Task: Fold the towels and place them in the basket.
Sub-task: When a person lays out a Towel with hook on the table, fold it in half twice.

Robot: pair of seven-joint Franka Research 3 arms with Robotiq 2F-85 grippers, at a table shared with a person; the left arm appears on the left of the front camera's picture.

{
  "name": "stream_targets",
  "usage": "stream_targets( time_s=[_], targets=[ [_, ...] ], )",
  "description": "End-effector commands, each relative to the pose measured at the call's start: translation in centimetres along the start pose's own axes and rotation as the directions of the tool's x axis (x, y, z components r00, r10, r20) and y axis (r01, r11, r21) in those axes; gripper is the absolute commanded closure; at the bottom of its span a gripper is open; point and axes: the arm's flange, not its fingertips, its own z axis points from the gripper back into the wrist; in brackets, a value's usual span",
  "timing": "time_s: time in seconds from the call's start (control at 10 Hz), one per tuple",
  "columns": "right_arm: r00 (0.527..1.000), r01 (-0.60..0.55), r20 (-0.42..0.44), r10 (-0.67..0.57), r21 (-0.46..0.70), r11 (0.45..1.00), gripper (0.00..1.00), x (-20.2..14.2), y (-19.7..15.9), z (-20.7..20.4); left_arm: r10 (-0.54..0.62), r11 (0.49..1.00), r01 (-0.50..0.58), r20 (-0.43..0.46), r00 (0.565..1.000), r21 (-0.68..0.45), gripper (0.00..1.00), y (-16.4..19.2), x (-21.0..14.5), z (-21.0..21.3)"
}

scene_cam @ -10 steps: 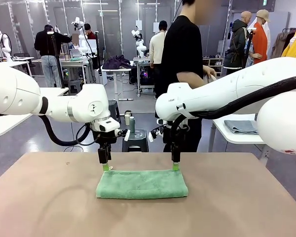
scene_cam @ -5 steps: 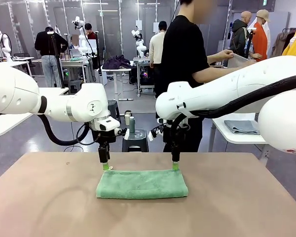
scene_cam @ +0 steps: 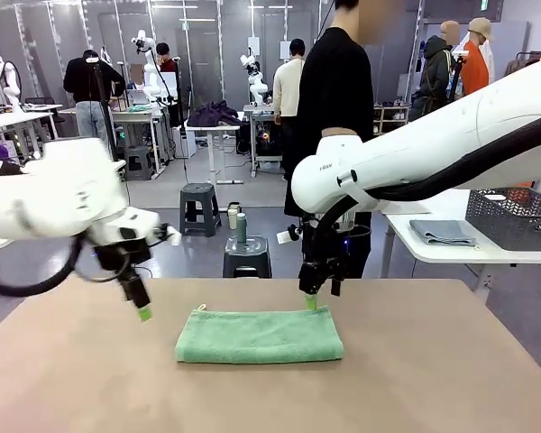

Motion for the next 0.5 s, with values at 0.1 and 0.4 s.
stream_targets(
  time_s=[0.1,0.4],
  targets=[
    [0.947,0.299,0.108,-0.302,0.043,0.953,0.00,-0.9,1.2,-1.8,0.056,0.993,-0.070,0.143,0.988,0.096,0.00,-5.2,-8.2,2.4],
    [0.890,0.423,0.178,-0.420,0.024,0.906,0.00,-1.8,0.9,-2.6,0.098,0.988,-0.116,0.165,0.981,0.106,0.00,-7.3,-13.6,3.5]
  ],
)
